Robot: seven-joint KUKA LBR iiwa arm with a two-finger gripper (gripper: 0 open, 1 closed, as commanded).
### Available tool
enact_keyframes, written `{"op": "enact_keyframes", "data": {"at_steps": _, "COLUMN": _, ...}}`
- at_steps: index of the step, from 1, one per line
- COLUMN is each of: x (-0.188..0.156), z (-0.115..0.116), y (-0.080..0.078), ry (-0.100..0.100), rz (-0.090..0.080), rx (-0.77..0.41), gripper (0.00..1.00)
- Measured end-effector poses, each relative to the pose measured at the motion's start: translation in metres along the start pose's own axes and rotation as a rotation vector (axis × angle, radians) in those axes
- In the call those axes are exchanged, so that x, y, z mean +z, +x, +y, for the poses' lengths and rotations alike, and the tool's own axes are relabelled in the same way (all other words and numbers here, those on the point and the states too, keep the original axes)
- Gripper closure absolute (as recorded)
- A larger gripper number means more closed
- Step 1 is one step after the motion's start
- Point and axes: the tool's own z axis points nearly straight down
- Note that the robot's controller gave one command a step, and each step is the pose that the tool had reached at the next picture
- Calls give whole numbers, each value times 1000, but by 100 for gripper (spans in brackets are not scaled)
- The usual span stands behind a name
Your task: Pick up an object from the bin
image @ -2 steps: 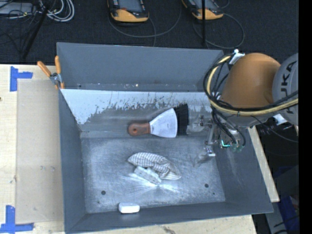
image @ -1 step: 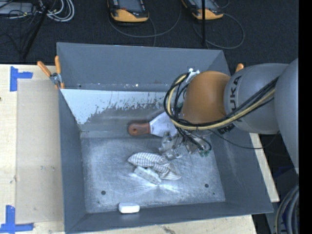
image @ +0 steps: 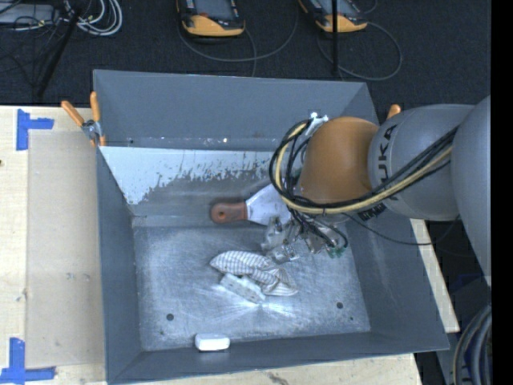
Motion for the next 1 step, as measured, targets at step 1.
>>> {"op": "enact_keyframes", "data": {"at_steps": 1, "x": -37, "z": -3, "y": 7, "ry": -4, "rz": 11, "rx": 46, "gripper": 100}}
